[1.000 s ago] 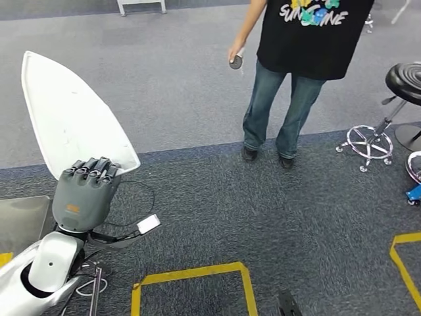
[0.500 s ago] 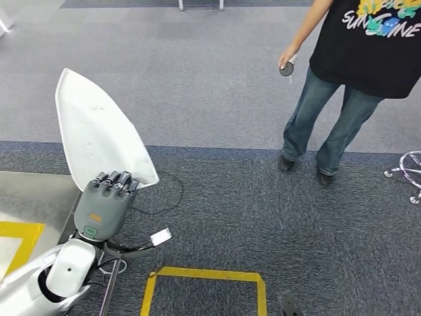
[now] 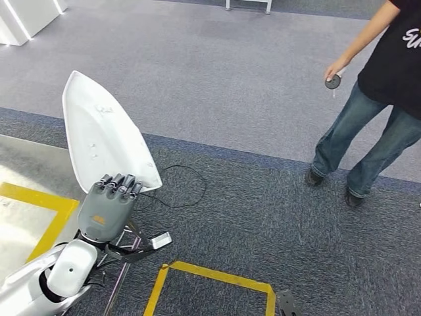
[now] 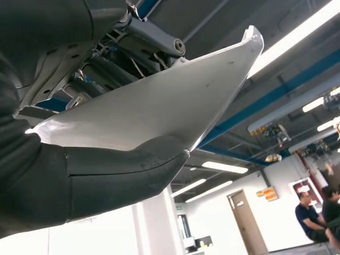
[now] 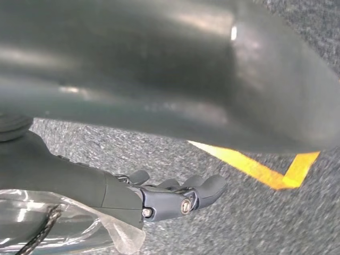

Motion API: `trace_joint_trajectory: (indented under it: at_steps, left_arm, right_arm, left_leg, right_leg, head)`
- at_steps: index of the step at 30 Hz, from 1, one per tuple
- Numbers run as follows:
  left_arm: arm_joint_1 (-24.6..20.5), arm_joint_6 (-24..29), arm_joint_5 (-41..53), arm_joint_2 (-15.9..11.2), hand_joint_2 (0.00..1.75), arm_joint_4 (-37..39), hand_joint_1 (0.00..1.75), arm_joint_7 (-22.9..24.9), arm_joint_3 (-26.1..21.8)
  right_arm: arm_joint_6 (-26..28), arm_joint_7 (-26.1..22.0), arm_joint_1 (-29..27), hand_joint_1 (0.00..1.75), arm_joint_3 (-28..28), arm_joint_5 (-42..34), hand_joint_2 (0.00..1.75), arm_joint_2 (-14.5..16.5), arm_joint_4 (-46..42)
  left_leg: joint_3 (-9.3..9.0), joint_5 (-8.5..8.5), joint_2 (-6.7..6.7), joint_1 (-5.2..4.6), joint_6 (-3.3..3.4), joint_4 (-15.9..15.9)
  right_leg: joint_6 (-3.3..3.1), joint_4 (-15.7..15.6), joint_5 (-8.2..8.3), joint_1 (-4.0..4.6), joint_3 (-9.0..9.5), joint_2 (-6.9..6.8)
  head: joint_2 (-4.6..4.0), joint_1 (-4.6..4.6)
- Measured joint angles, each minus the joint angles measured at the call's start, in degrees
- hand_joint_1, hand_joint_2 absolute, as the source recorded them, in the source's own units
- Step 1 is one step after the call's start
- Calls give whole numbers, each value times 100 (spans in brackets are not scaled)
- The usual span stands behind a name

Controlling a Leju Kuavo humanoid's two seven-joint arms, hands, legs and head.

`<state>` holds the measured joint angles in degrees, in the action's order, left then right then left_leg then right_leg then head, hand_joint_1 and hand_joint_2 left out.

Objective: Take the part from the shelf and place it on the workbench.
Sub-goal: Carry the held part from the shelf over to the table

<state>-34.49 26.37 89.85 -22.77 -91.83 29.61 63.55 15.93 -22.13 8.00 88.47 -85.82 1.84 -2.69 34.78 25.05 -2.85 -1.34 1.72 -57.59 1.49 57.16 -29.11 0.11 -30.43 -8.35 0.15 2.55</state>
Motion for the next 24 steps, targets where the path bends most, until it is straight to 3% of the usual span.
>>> trace_joint_trajectory:
  at_steps: [3,4,6,7,8,9,11,13,14,16,18,20,21,22,23,24]
  left_arm:
    - [1,1,0,5,175,1,175,-17,-4]
    - [-5,4,0,16,175,4,175,-33,-12]
    - [3,13,0,89,175,38,175,-74,-27]
    - [11,15,0,123,175,62,175,-89,-32]
    - [30,15,0,151,175,86,175,-93,-34]
    - [47,15,0,159,175,102,175,-93,-44]
    - [88,15,0,174,175,132,175,-111,-99]
    - [171,15,-1,189,175,167,175,-166,-230]
    - [233,15,-2,192,175,183,175,-192,-320]
    - [356,24,-2,191,175,214,175,-214,-513]
    - [428,39,-2,177,175,233,175,-171,-686]
    - [494,47,-2,145,175,239,175,-15,-836]
    - [542,48,-2,112,175,240,175,105,-900]
    - [603,51,-2,66,175,240,175,230,-955]
    - [680,61,-2,10,175,237,175,350,-1026]
    - [766,77,-2,-49,175,227,175,453,-1117]
  right_arm:
    - [0,-4,5,0,1,1,0,0,0]
    - [0,-12,10,0,1,0,0,0,0]
    - [-1,-31,-9,0,8,0,0,0,-2]
    - [0,-38,-20,0,14,0,0,0,-3]
    - [1,-39,-34,0,22,1,0,0,-4]
    - [3,-37,-33,0,28,0,0,0,-4]
    - [7,-30,-29,0,40,-1,0,1,-5]
    - [9,-19,-30,0,44,-2,0,2,-6]
    - [10,-14,-35,0,44,-2,0,2,-7]
    - [11,-14,-40,0,44,-2,0,4,-7]
    - [15,-23,-33,0,43,-2,0,9,-7]
    - [16,-33,-47,0,42,-2,0,11,-7]
    - [14,-34,-63,0,41,-2,0,11,-7]
    - [14,-34,-76,0,39,-2,0,12,-7]
    - [14,-34,-84,0,31,-2,0,16,-7]
    - [15,-36,-87,0,17,-2,0,21,-7]
  left_leg:
    - [-21,-13,28,21,14,26]
    - [-37,-23,60,38,30,42]
    - [-59,-40,290,75,69,65]
    - [-63,-41,428,82,83,66]
    - [-67,-38,568,89,84,62]
    - [-77,-31,652,96,73,55]
    - [-72,-4,802,110,23,15]
    - [-17,-2,933,124,-49,-28]
    - [10,-14,997,133,-83,-33]
    - [41,-13,1053,151,-144,-45]
    - [183,171,798,139,-194,-343]
    - [525,515,456,137,-232,-1065]
    - [703,647,381,142,-245,-1428]
    - [811,689,346,146,-251,-1647]
    - [812,621,326,147,-248,-1648]
    - [694,457,297,144,-234,-1417]
  right_leg:
    - [16,4,-19,-3,-9,-3]
    - [27,90,-78,-13,-50,130]
    - [67,1024,-435,-45,-566,553]
    - [83,1429,-536,-57,-800,751]
    - [94,1625,-507,-68,-958,835]
    - [96,1304,-273,-78,-848,866]
    - [109,480,117,-123,-490,1115]
    - [100,103,193,-153,-297,1330]
    - [77,86,169,-147,-272,1338]
    - [8,66,182,-143,-256,1201]
    - [-67,28,191,-144,-222,1052]
    - [-120,19,172,-117,-200,895]
    - [-136,20,159,-105,-193,812]
    - [-146,21,146,-97,-184,731]
    - [-152,22,131,-89,-170,652]
    - [-152,22,114,-81,-149,579]
  head:
    - [0,0]
    - [0,4]
    - [0,29]
    - [0,43]
    - [0,51]
    - [0,50]
    - [0,53]
    - [0,50]
    - [0,48]
    - [0,46]
    - [0,23]
    - [0,2]
    - [0,2]
    - [0,2]
    - [0,1]
    - [0,0]
